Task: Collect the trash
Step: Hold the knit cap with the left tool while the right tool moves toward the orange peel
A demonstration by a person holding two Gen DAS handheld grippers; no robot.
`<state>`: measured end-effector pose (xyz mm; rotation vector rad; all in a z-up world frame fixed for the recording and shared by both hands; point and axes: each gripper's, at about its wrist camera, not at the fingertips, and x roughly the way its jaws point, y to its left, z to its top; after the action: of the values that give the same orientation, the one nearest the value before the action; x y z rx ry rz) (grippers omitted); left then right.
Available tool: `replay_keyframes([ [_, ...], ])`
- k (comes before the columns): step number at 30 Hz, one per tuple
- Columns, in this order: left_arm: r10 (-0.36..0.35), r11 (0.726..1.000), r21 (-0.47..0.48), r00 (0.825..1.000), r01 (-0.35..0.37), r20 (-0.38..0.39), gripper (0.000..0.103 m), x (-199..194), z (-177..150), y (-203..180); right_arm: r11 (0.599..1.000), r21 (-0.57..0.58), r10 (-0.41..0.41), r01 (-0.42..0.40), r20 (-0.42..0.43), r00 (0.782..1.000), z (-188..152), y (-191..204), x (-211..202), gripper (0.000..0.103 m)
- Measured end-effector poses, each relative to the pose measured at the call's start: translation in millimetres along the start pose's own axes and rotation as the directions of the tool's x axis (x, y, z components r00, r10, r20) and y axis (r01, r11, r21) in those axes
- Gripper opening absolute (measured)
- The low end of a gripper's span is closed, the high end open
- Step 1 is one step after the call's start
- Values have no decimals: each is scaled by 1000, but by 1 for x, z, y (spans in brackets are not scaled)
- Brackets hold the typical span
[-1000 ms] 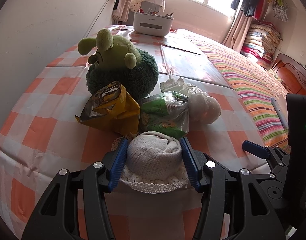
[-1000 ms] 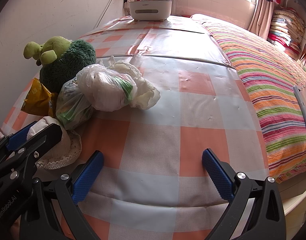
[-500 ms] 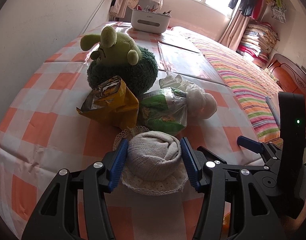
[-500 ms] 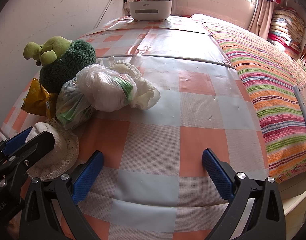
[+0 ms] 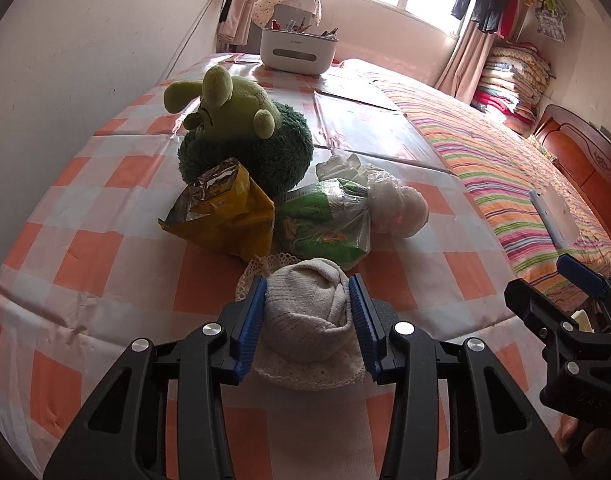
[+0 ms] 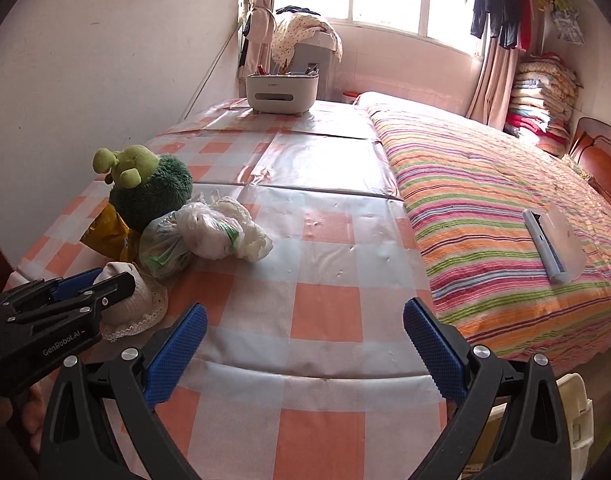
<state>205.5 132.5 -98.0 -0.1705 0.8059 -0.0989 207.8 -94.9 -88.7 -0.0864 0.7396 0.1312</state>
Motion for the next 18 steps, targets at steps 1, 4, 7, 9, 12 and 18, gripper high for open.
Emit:
replay_keyframes([
  [1,2,1000,2,1000,-2,1,40,-1,0,0,1000,7,3,-3,16,1000,-1,-4,-7,96],
  [4,13,1000,7,1000,-13,6,39,-3,-2,1,999,52,-13,11,28,1000,-7,-17,-18,96],
  [7,18,1000,13,1000,-18,8,39,-6,-4,0,995,99,29,-31,16,999,-15,-27,-19,96],
  [9,19,1000,16,1000,-19,7,39,-7,-5,-1,994,102,34,-34,3,999,-19,-27,-17,96],
  [12,19,1000,13,1000,-19,7,40,-9,-6,0,993,99,67,-66,-8,998,-25,-26,-19,96],
  [18,22,1000,17,1000,-22,20,40,-16,-7,1,977,62,208,-206,-23,978,-50,-3,-40,96],
])
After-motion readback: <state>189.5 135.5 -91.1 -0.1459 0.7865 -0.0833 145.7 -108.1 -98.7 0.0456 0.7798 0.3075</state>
